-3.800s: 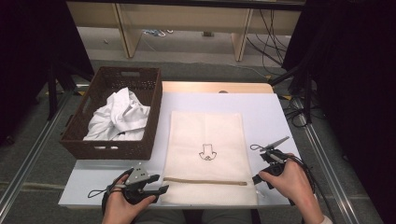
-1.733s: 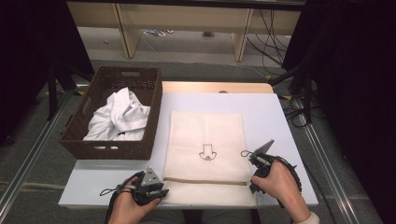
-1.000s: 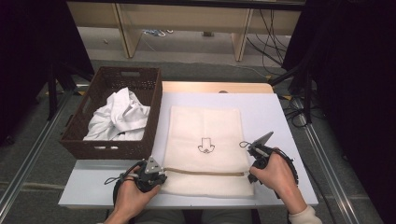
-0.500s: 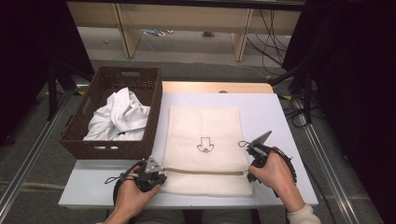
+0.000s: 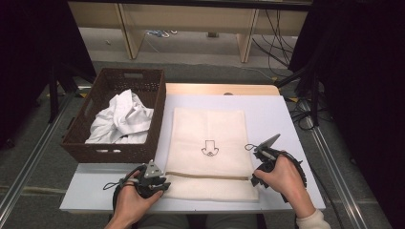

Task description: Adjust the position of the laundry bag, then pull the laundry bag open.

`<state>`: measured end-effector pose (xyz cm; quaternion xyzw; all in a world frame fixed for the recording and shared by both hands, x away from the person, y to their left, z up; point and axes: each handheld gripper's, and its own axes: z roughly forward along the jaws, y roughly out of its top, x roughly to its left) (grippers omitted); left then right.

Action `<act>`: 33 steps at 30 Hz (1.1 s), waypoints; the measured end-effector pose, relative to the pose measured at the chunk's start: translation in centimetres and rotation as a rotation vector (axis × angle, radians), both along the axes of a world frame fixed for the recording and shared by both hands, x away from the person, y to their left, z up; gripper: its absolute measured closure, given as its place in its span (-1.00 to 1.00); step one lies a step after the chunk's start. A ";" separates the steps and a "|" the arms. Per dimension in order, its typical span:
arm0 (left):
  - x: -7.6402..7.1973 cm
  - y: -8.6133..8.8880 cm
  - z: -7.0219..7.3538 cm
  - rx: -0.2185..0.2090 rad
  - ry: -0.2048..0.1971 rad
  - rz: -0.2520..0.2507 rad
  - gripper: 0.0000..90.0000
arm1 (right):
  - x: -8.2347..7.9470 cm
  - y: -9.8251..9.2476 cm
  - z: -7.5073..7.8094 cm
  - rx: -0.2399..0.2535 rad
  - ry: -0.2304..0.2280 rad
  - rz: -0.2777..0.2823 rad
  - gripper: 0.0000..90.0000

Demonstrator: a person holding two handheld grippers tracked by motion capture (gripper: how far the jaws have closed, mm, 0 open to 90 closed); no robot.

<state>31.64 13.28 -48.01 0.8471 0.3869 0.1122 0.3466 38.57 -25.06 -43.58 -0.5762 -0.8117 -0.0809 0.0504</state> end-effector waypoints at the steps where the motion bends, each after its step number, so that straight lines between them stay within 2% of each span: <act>1: -0.1 0.1 0.1 -0.013 -0.003 0.000 0.36 | -0.1 0.1 0.3 -0.001 -0.002 -0.018 0.36; 2: -0.1 0.1 0.2 -0.021 -0.012 -0.008 0.28 | -0.2 0.1 0.6 0.002 -0.002 -0.042 0.32; 3: -0.2 0.1 0.3 -0.036 -0.021 -0.019 0.17 | -0.1 -0.2 0.6 0.004 -0.029 -0.010 0.30; 4: -0.2 0.0 0.4 -0.045 -0.033 -0.020 0.09 | -0.3 -0.1 1.0 0.004 -0.002 -0.061 0.28; 5: -0.3 -0.1 0.5 -0.050 -0.050 -0.027 0.00 | -0.2 -0.4 0.9 0.008 -0.038 -0.041 0.27; 6: -0.3 -0.2 0.6 -0.036 -0.067 -0.028 -0.08 | -0.1 -0.8 0.9 0.012 -0.049 -0.011 0.26; 7: -0.3 -0.3 0.6 -0.040 -0.077 -0.033 -0.15 | -0.1 -0.6 1.3 0.010 -0.012 -0.062 0.25; 8: -0.4 -0.4 0.6 -0.053 -0.073 -0.027 -0.21 | 0.2 -1.1 1.2 0.019 -0.045 -0.011 0.25; 9: -0.4 -0.4 0.6 -0.052 -0.082 -0.030 -0.25 | 0.1 -1.0 1.4 0.016 -0.044 -0.051 0.25; 10: -0.4 -0.4 0.6 -0.042 -0.084 -0.032 -0.29 | 0.2 -1.0 1.6 0.019 -0.024 -0.081 0.24; 11: -0.5 -0.4 0.6 -0.043 -0.084 -0.028 -0.32 | 0.3 -1.2 1.6 0.021 -0.020 -0.069 0.24; 12: -0.5 -0.4 0.6 -0.042 -0.083 -0.032 -0.34 | 0.4 -1.5 1.3 0.023 -0.068 -0.031 0.24; 13: -0.5 -0.3 0.6 -0.039 -0.079 -0.037 -0.36 | 0.4 -1.4 1.5 0.023 -0.034 -0.067 0.24; 14: -0.6 -0.4 0.5 -0.052 -0.077 -0.028 -0.37 | 0.3 -1.2 1.5 0.024 -0.028 -0.090 0.24; 15: -0.6 -0.5 0.4 -0.072 -0.077 -0.017 -0.39 | 0.3 -1.3 1.4 0.029 -0.040 -0.087 0.24; 16: -0.7 -0.4 0.4 -0.066 -0.077 -0.014 -0.41 | 0.4 -1.3 1.6 0.023 -0.023 -0.076 0.24; 17: -0.8 -0.5 0.3 -0.077 -0.069 -0.001 -0.41 | 0.5 -1.3 1.6 0.025 -0.024 -0.070 0.24; 18: -0.9 -0.4 0.4 -0.083 -0.070 0.004 -0.42 | 0.6 -1.4 1.6 0.025 -0.047 -0.055 0.24; 19: -0.9 -0.2 0.5 -0.069 -0.067 -0.016 -0.42 | 0.6 -1.3 1.7 0.025 -0.035 -0.067 0.24; 20: -0.9 -0.3 0.3 -0.092 -0.072 0.010 -0.42 | 0.6 -1.2 1.8 0.026 -0.027 -0.073 0.25; 21: -0.9 -0.1 0.4 -0.089 -0.071 0.006 -0.42 | 0.6 -1.0 1.8 0.030 -0.042 -0.081 0.25; 22: -0.9 -0.1 0.4 -0.101 -0.076 0.016 -0.42 | 0.7 -1.0 1.8 0.026 -0.029 -0.070 0.25; 24: -0.8 -0.1 0.3 -0.107 -0.078 0.013 -0.43 | 0.9 -1.3 1.4 0.027 -0.073 -0.013 0.25; 25: -0.7 0.0 0.4 -0.085 -0.076 0.007 -0.43 | 0.8 -1.1 1.5 0.022 -0.052 -0.041 0.25; 27: -0.8 -0.2 0.2 -0.106 -0.067 0.018 -0.43 | 1.0 -1.3 1.3 0.029 -0.071 0.009 0.25; 28: -0.8 -0.2 0.1 -0.095 -0.062 0.011 -0.43 | 0.9 -1.2 1.3 0.027 -0.064 -0.008 0.25; 30: -0.7 -0.2 0.0 -0.088 -0.059 0.012 -0.43 | 0.7 -0.8 1.6 0.020 -0.010 -0.069 0.26; 31: -0.7 -0.2 0.0 -0.087 -0.058 0.009 -0.43 | 0.7 -0.9 1.4 0.024 -0.031 -0.062 0.26; 32: -0.6 -0.3 0.0 -0.094 -0.060 0.010 -0.43 | 0.8 -1.2 1.2 0.027 -0.051 -0.024 0.26; 33: -0.6 -0.2 0.1 -0.082 -0.054 -0.005 -0.43 | 0.8 -1.1 1.3 0.024 -0.023 -0.045 0.27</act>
